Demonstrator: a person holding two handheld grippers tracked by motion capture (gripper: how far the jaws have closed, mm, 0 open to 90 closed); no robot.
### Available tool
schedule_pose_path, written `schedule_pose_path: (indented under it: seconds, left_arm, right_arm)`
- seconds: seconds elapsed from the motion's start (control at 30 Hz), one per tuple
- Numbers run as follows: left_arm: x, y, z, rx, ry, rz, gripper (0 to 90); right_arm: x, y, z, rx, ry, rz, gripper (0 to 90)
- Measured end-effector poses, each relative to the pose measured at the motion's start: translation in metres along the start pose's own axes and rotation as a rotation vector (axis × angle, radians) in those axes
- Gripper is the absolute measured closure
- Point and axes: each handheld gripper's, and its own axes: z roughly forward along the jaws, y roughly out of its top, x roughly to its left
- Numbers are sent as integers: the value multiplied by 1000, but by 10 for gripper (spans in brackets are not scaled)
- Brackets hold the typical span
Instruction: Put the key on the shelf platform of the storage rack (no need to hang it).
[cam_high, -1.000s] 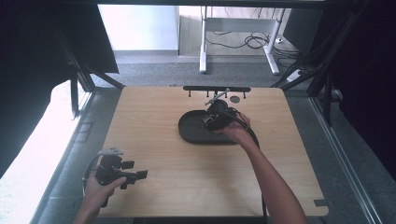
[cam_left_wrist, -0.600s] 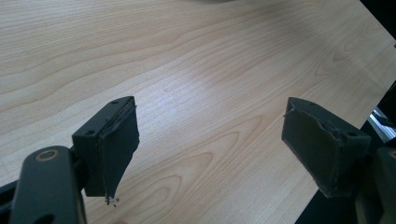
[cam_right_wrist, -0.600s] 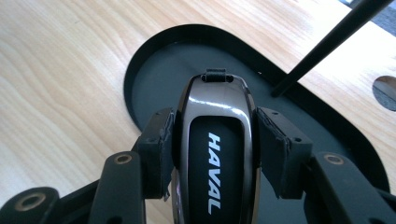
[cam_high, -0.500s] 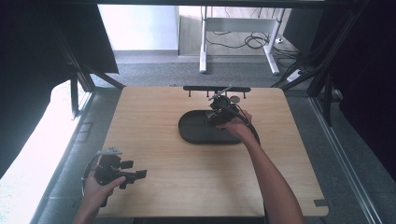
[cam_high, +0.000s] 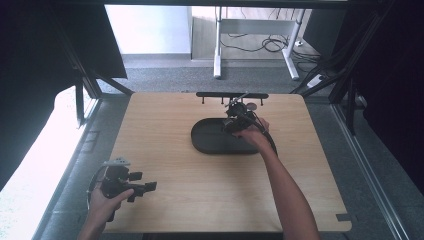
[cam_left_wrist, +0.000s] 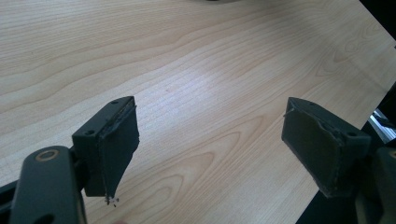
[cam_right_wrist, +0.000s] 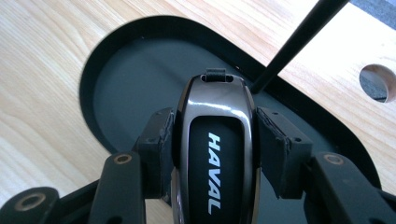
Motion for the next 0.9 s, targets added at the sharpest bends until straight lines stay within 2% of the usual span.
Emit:
schedule_pose_path:
  seconds: [0.13, 0.33, 0.67, 0.9]
  left_arm:
    - [0, 0, 0, 1, 0, 0, 192]
    - [0, 0, 0, 2, 1, 0, 191]
    - [1, 0, 2, 6, 3, 1, 191]
    - [0, -1, 2, 8, 3, 1, 191]
  right_arm:
    - [-4, -3, 10, 24, -16, -3, 499]
    - [-7, -8, 24, 36, -31, 19, 499]
    - [-9, -17, 40, 40, -32, 39, 498]
    - [-9, -23, 50, 74, -36, 34, 498]
